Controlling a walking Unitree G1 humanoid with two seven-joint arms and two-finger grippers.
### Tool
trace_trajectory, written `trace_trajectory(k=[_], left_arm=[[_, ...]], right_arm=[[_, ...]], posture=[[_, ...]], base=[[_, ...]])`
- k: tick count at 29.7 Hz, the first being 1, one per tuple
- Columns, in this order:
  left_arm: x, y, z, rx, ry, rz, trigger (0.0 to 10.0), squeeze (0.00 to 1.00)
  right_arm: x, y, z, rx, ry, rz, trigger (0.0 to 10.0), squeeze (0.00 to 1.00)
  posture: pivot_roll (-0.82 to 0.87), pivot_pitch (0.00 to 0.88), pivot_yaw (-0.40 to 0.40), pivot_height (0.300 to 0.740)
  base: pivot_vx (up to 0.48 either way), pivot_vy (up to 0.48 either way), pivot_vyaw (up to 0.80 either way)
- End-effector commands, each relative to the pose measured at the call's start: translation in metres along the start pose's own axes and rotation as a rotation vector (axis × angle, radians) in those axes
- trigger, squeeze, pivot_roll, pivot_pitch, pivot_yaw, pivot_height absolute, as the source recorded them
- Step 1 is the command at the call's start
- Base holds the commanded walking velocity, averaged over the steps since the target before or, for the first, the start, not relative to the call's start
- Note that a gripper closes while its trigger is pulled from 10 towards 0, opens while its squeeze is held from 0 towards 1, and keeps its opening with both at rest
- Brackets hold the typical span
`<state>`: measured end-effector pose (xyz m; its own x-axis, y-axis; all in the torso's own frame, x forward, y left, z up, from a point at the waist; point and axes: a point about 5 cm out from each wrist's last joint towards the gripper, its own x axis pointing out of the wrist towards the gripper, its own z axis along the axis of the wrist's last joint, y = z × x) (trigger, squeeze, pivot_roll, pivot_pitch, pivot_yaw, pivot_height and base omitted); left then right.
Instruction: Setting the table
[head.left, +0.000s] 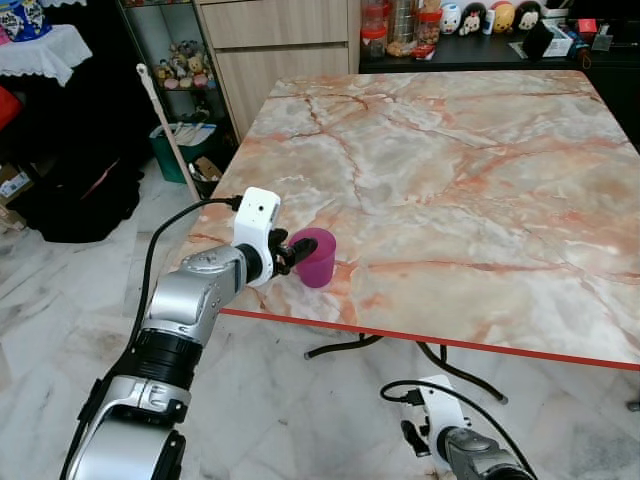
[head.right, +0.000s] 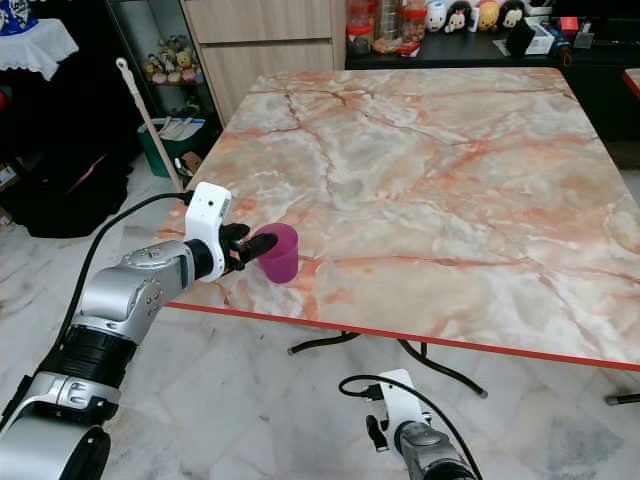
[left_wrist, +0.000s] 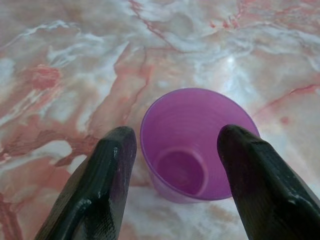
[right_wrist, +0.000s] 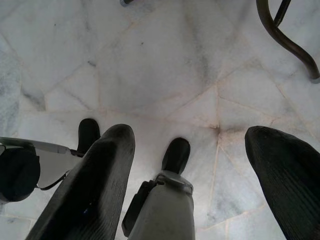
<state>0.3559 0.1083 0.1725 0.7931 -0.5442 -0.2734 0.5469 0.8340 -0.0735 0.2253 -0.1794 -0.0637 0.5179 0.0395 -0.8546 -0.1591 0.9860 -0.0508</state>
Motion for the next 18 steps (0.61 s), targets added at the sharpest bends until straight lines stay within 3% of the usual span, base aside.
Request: trace_trajectory(k=[1, 13, 18], left_arm=[[-0.0009, 0.0011, -0.0051, 0.016, 0.03, 0.003, 10.0, 0.0], [0.0048, -0.0076, -0.0107, 0.015, 0.05, -0.01, 10.0, 0.0], [0.0076, -0.0045, -0.0087, -0.001, 0.034, 0.039, 10.0, 0.0]], right_arm=[[0.0006, 0.0045, 0.0001, -0.012, 0.007, 0.013, 10.0, 0.0], [0.0006, 0.0045, 0.0, -0.011, 0.007, 0.013, 10.0, 0.0], [0.0006, 0.0045, 0.0001, -0.012, 0.007, 0.013, 10.0, 0.0]], posture=[[-0.02, 0.065, 0.114, 0.74], [-0.02, 0.065, 0.114, 0.74], [-0.02, 0.065, 0.114, 0.74]], base=[[0.0, 0.0, 0.0], [0.0, 0.0, 0.0], [0.0, 0.0, 0.0]])
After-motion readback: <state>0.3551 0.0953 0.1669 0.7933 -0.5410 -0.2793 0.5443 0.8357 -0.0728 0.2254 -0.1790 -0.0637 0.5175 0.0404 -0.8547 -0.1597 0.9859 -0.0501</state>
